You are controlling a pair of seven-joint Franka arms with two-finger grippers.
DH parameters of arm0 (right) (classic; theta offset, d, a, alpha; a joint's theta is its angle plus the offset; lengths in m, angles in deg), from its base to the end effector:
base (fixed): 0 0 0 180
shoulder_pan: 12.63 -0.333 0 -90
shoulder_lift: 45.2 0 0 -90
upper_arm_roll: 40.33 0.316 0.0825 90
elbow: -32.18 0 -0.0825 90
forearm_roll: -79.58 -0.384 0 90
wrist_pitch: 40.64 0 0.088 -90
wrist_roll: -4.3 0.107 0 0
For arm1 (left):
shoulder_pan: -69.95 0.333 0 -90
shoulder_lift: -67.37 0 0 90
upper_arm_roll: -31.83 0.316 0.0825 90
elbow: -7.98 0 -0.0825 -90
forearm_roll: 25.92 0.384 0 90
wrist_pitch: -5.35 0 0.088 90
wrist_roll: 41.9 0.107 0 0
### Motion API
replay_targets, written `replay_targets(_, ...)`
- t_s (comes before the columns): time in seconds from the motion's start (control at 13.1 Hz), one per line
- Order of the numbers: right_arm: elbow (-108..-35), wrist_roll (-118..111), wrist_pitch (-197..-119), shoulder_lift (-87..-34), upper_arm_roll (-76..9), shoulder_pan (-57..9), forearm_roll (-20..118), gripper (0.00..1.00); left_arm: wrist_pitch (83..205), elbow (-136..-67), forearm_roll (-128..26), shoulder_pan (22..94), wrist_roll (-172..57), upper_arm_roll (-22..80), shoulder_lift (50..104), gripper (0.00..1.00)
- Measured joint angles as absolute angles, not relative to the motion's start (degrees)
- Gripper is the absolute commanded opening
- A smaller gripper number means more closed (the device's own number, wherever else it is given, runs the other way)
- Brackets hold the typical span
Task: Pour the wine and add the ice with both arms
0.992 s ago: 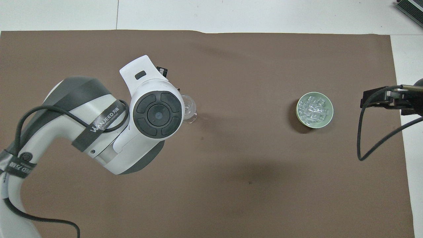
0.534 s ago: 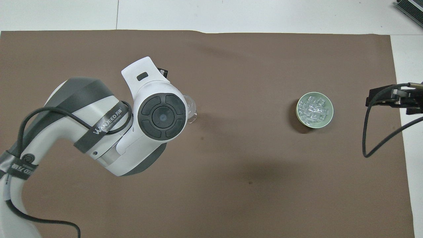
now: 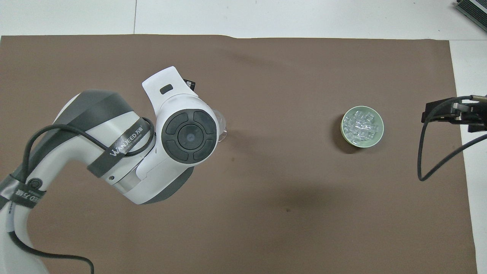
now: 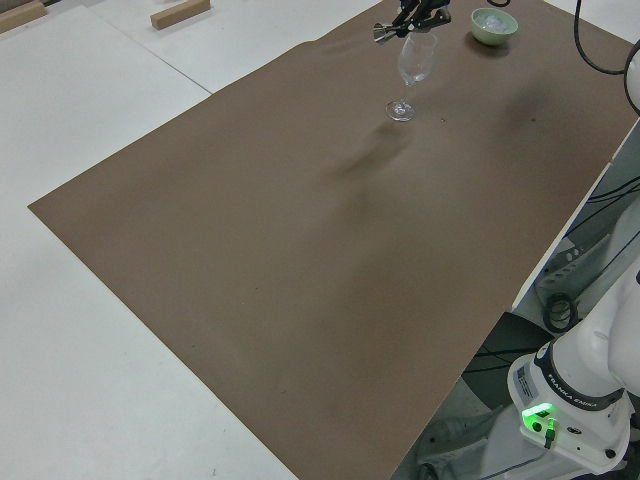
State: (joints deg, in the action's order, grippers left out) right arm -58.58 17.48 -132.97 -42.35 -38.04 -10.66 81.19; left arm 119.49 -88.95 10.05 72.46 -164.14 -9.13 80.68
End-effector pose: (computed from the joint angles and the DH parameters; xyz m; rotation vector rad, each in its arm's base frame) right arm 0.5434 0.0007 0.6493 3.0987 -0.3491 0.1250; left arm 0.5386 -0.3367 0.5042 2.4275 1.7739 0.6935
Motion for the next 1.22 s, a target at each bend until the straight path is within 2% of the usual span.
replay_targets(0.31,-59.4,17.5,-136.4,-43.6,-38.0,-10.6,81.2,1.00,119.4,-88.9,10.1,72.5,-164.1,-9.2,80.7,0.00)
replay_targets(0.61,-61.0,17.5,-141.5,-47.2,-38.0,-10.6,81.2,1.00,119.4,-88.4,9.1,72.5,-163.6,-9.6,80.7,0.00)
replay_targets(1.22,-61.9,17.5,-143.6,-49.3,-38.0,-10.6,80.7,1.00,119.3,-85.1,-14.1,73.3,-151.3,-4.3,80.6,0.00)
